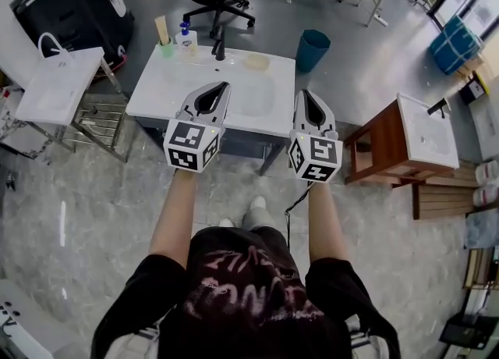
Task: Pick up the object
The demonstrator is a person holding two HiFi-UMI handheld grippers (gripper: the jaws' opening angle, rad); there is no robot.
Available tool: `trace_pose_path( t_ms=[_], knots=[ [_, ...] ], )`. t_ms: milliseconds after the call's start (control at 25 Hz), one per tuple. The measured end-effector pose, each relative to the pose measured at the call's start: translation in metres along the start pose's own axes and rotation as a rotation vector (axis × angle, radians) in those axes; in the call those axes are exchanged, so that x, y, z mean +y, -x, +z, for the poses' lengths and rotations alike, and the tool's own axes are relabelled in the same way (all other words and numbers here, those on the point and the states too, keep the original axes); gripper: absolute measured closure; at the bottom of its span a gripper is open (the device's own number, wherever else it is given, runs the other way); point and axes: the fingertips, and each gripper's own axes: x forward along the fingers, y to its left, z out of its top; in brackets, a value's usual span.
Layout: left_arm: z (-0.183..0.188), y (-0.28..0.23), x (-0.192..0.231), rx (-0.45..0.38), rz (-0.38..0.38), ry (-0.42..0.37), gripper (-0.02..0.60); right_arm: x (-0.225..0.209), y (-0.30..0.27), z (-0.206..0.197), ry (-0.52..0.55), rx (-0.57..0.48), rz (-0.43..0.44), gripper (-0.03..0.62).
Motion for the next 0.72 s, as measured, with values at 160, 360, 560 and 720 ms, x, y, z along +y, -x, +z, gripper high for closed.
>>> trace_pose_path(
  t_ms=[160,360,560,720],
  knots=[
    [-0.005,-0.026,0.012,0.003,-0.006,0.005,0.566,-0.009,-0.025,-0.006,0.007,0.005,-0.003,0.579],
    [-0.013,-0.069,0.022,0.027,-0.022,-0.007,0.566,-0.027,-0.064,-0.015,-0.005,0.005,0.009,0.579],
    [-0.024,-0.121,0.038,0.045,-0.015,-0.002,0.566,-0.050,-0.113,-0.025,-0.015,0.012,0.021,0.579],
    [-0.033,-0.162,0.050,0.058,-0.003,0.007,0.566,-0.070,-0.148,-0.036,-0.026,0.020,0.043,0.579]
  ],
)
